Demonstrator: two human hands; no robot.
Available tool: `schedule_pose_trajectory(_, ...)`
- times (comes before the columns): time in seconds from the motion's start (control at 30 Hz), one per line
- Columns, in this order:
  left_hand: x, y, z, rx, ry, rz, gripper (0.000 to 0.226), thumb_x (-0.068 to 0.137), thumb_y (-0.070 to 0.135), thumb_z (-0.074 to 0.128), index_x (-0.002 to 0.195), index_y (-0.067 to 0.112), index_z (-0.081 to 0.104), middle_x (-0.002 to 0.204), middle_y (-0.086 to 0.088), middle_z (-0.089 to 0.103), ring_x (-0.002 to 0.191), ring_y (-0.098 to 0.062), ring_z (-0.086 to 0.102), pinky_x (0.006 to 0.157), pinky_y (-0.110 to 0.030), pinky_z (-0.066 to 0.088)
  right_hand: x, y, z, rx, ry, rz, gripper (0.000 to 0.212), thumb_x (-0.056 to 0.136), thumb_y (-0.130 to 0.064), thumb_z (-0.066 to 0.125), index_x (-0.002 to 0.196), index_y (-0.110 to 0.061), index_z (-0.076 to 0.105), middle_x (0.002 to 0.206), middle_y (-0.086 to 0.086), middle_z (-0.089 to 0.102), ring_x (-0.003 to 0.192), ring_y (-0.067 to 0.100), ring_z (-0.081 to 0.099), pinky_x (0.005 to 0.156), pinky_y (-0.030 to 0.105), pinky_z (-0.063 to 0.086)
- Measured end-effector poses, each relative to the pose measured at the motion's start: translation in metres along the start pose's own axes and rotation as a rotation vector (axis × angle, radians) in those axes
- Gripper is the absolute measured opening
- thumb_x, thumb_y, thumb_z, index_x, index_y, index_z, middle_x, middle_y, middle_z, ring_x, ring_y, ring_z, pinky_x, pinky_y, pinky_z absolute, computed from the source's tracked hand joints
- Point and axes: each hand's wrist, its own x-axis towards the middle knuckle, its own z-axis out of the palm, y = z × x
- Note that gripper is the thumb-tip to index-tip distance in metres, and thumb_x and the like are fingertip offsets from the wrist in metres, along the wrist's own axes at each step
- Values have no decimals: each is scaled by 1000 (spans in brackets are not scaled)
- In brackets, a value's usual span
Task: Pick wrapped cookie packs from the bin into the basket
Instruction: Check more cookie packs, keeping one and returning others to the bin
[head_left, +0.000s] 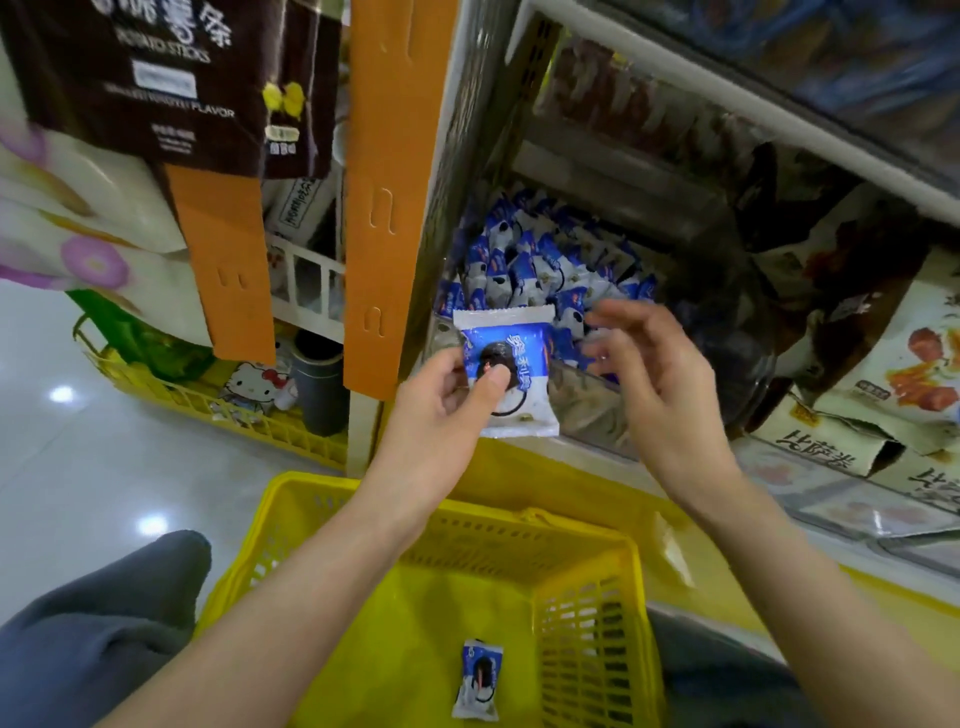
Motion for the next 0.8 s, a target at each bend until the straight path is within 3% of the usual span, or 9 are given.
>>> schedule_pose_trajectory(0.1, 2, 4, -1, -37, 26, 20, 16, 90, 17, 55, 102, 27, 56, 99, 14, 65, 85, 12, 61, 68, -2, 44, 43, 17, -4, -206, 18, 79, 24, 98, -15, 41, 118, -18, 53, 108, 0, 61, 99, 11, 61, 88, 23, 48)
schedule_pose_trajectory(0.2, 3, 7, -2, -61, 54, 35, 20, 89, 14, 56, 109, 18, 57, 100, 11, 65, 84, 10, 62, 67, -3, 44, 74, 38, -3, -480, -122, 205, 30, 97, -14, 45, 125, -6, 52, 119, 12, 59, 109, 21, 56, 88, 20, 39)
schedule_pose_trajectory(0.3, 4, 8, -6, -78, 82, 40, 20, 89, 13, 56, 109, 17, 57, 99, 11, 65, 84, 10, 62, 66, -3, 45, 92, 48, 2, -587, -251, 361, 30, 95, -18, 50, 121, -4, 56, 116, 16, 61, 101, 20, 57, 82, 24, 41)
schedule_pose_trajectory(0.37, 3, 9, -7, -86, 93, 48, 18, 89, 14, 57, 106, 19, 57, 98, 11, 66, 83, 9, 63, 65, -4, 45, 101, 50, 6, -645, -303, 403, 28, 94, -23, 53, 108, -2, 62, 101, 17, 64, 86, 21, 57, 75, 27, 42)
schedule_pose_trajectory(0.5, 2, 9, -5, -102, 88, 56, 16, 88, 14, 57, 102, 22, 57, 96, 12, 65, 84, 10, 62, 64, -3, 44, 112, 48, 12, -674, -344, 470, 42, 90, -38, 56, 67, -3, 59, 60, 12, 49, 55, 19, 45, 56, 28, 34)
schedule_pose_trajectory(0.6, 0, 8, -4, -90, 80, 57, 18, 88, 16, 58, 105, 22, 56, 97, 13, 65, 84, 11, 62, 64, -3, 44, 116, 50, 15, -670, -337, 514, 42, 86, -39, 62, 75, 1, 66, 65, 14, 53, 62, 23, 51, 59, 30, 38)
schedule_pose_trajectory(0.7, -1, 6, -2, -75, 79, 64, 22, 87, 17, 59, 108, 21, 56, 99, 12, 65, 86, 9, 62, 63, -3, 45, 118, 48, 17, -675, -343, 525, 34, 84, -35, 65, 64, -7, 64, 64, 11, 58, 58, 17, 51, 55, 26, 39)
schedule_pose_trajectory(0.8, -3, 5, 0, -76, 70, 63, 26, 87, 16, 59, 113, 21, 55, 101, 13, 65, 88, 9, 62, 65, -3, 45, 113, 47, 16, -602, -235, 477, 25, 83, -26, 66, 78, -1, 68, 81, 20, 65, 71, 21, 59, 64, 28, 44)
